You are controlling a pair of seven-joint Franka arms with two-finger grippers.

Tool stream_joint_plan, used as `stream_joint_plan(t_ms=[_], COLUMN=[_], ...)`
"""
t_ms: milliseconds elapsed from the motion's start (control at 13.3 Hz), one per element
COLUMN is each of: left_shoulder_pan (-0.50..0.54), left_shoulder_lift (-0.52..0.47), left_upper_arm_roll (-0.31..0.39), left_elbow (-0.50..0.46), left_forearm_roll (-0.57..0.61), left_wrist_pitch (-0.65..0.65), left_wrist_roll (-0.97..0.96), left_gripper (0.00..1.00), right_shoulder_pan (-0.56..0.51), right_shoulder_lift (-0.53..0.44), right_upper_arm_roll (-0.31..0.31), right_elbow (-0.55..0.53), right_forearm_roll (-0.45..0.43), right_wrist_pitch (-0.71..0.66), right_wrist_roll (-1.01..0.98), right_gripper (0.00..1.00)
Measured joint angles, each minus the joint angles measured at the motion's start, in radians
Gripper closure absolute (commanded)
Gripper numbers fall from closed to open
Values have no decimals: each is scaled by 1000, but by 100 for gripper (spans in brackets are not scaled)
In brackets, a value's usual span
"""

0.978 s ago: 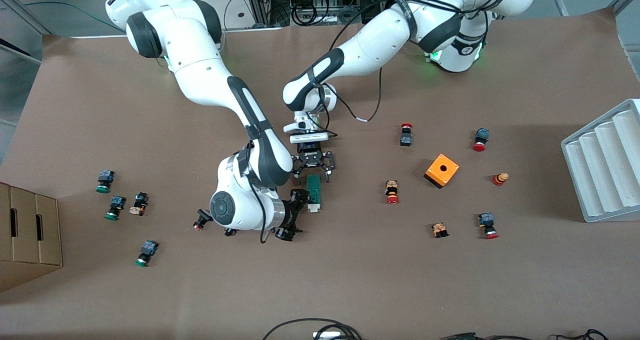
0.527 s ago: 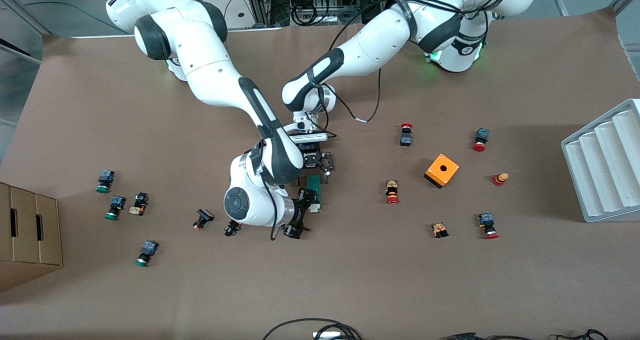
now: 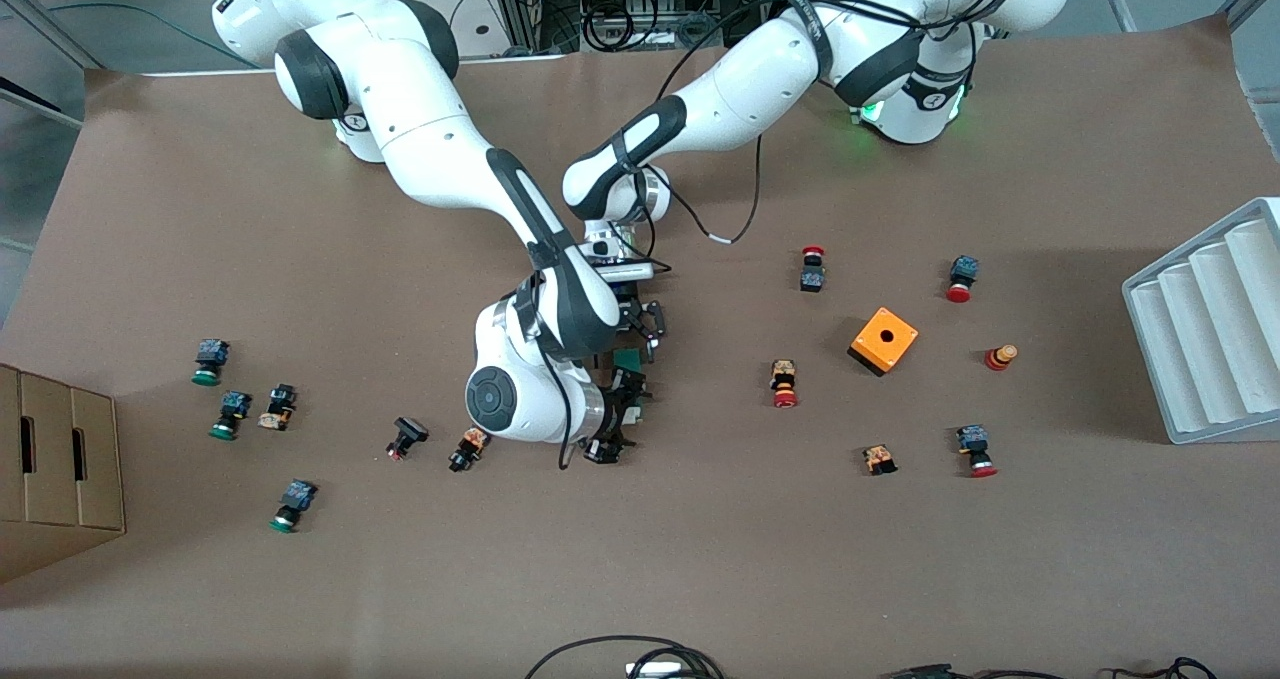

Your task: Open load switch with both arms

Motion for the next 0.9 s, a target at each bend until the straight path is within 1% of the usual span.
stream_joint_plan(t_ms=[301,376,452,602,677,753,903], left_shoulder_pan=[-1,-1,-1,-1,-1,-1,-1], left_shoulder_lift=[6,8,12,18,18,18,21], left_upper_arm_roll=[-10,-10,-10,-11,-15,-22,-32], left_elbow=[0,0,0,0,0,0,0], left_forearm_roll=[0,0,0,0,0,0,0], left_wrist_pitch=[-9,-12,-20,-29,-31,-34,-46], left_wrist_roll=[0,0,0,0,0,0,0], left_gripper=[2,5,8,16,17,20,24], right_shoulder_pan=[0,0,0,0,0,0,0], right_shoulder_lift=[10,13,14,13,13,13,13], right_upper_arm_roll=[0,0,0,0,0,0,0], right_elbow=[0,0,0,0,0,0,0], right_forearm_roll=[0,0,0,0,0,0,0], right_wrist_pitch=[-1,-1,-2,-2,-2,-3,-7], right_wrist_roll=[0,0,0,0,0,0,0], right_gripper=[25,26,28,37,38,39,46])
